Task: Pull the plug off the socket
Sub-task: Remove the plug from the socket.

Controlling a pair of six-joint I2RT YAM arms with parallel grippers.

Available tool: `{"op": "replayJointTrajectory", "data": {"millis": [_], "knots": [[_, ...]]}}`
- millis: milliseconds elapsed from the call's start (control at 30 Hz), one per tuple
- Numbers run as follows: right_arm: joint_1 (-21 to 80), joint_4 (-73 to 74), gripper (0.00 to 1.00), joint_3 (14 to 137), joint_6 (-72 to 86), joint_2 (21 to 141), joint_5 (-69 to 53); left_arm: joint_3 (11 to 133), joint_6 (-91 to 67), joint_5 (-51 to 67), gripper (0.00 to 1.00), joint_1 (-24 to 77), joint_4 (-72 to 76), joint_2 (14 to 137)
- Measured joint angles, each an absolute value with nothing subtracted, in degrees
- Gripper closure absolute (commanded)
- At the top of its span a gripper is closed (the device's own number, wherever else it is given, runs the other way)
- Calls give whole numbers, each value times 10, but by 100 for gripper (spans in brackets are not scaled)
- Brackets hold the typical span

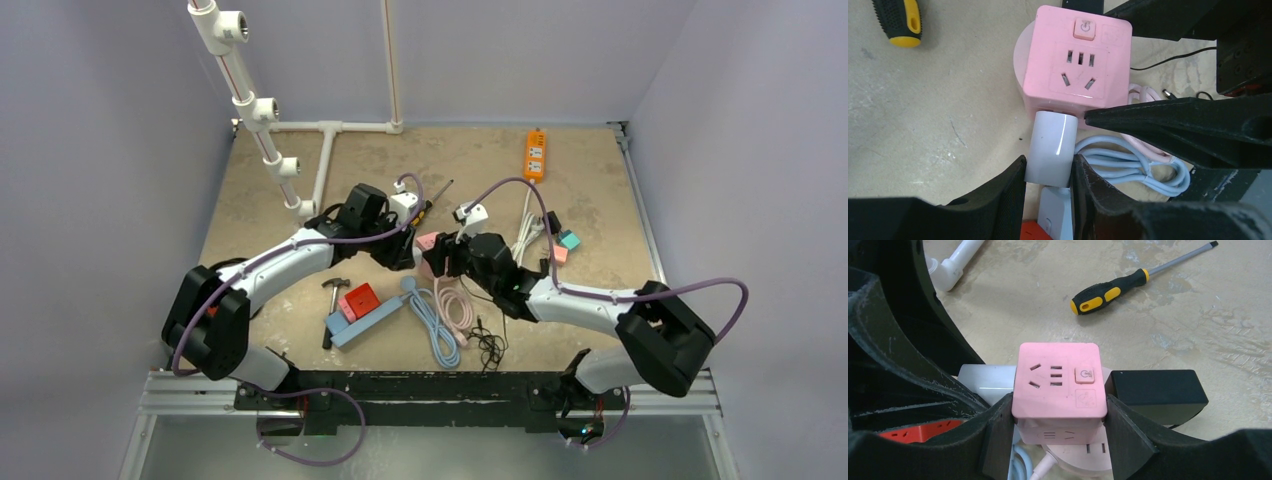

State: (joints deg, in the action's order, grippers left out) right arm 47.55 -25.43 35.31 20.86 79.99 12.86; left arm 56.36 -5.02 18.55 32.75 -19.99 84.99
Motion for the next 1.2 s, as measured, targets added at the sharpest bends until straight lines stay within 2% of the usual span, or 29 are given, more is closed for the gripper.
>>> {"op": "replayJointTrajectory", "data": {"millis": [533, 867, 1200], "knots": [[477, -255, 100, 340, 203, 772, 140, 565, -53, 231, 100, 319, -195, 845], [483, -233, 100, 392, 248, 835, 173, 563, -40, 191, 100, 318, -192, 845], [484, -239, 100, 389, 242, 834, 170, 563, -41, 162, 100, 322, -192, 845]]}}
